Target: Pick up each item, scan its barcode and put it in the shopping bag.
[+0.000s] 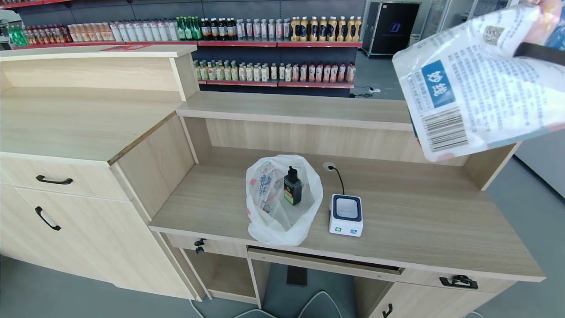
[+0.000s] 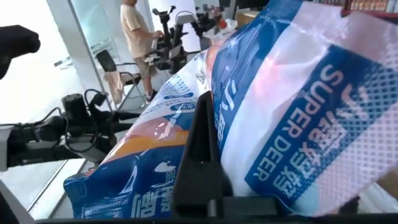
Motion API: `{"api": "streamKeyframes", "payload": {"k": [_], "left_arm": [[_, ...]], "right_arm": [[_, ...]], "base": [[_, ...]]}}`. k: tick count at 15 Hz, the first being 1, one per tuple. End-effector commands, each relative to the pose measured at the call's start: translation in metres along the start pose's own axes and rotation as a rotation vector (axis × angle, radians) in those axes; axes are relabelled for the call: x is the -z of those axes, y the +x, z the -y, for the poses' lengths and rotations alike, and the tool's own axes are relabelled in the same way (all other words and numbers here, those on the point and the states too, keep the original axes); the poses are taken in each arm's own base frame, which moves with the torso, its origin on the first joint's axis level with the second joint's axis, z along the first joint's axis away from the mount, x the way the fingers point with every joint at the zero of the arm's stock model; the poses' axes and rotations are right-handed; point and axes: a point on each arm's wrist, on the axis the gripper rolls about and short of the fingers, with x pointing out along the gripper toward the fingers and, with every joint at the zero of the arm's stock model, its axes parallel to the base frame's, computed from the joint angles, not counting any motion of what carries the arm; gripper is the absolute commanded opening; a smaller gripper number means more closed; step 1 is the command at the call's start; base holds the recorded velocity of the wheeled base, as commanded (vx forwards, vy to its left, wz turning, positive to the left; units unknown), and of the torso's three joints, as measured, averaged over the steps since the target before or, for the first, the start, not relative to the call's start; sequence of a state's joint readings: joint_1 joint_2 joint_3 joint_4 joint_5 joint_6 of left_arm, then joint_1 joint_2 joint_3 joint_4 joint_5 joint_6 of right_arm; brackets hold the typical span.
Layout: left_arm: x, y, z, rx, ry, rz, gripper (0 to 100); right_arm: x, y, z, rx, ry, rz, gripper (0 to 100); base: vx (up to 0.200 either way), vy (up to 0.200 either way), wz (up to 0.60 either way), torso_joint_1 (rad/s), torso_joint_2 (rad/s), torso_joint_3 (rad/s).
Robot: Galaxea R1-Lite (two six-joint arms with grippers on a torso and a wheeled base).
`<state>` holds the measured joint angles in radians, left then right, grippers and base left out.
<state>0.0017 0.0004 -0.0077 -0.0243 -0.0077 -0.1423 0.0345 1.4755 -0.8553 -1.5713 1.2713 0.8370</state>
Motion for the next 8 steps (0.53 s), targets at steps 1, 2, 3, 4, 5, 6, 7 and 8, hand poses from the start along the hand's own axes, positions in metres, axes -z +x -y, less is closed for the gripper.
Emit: {"api": "streamKeyframes", "payload": {"k": [1,2,3,4,5,6,7,8], "left_arm": [[0.000,0.000,0.000,0.000,0.000,0.001,100],[0.000,0.000,0.000,0.000,0.000,0.001,100],[0.000,0.000,0.000,0.000,0.000,0.001,100],[0.000,0.000,0.000,0.000,0.000,0.001,100],[0.000,0.000,0.000,0.000,0.000,0.001,100],[0.000,0.000,0.000,0.000,0.000,0.001,100],[0.000,0.000,0.000,0.000,0.000,0.001,100],[0.000,0.000,0.000,0.000,0.000,0.001,100]], "right_arm": [[-0.025,0.003,-0.017,-0.048,0.028,-0.012,0],[-0.030,0.003,-0.021,-0.066,0.052,-0.026,0],[-0.035,0.004,-0.023,-0.073,0.054,-0.029,0],[-0.038,0.004,-0.025,-0.076,0.069,-0.029,0],[-0.040,0.004,-0.028,-0.082,0.084,-0.040,0],[-0.039,0.003,-0.033,-0.099,0.099,-0.071,0],[-0.036,0.001,-0.036,-0.102,0.109,-0.082,0],[-0.032,0.000,-0.042,-0.110,0.121,-0.098,0]], "base": [[0.000,0.000,0.00,0.000,0.00,0.000],[0.000,0.000,0.00,0.000,0.00,0.000],[0.000,0.000,0.00,0.000,0.00,0.000],[0.000,0.000,0.00,0.000,0.00,0.000],[0.000,0.000,0.00,0.000,0.00,0.000],[0.000,0.000,0.00,0.000,0.00,0.000],[0.000,0.000,0.00,0.000,0.00,0.000],[0.000,0.000,0.00,0.000,0.00,0.000]]}}
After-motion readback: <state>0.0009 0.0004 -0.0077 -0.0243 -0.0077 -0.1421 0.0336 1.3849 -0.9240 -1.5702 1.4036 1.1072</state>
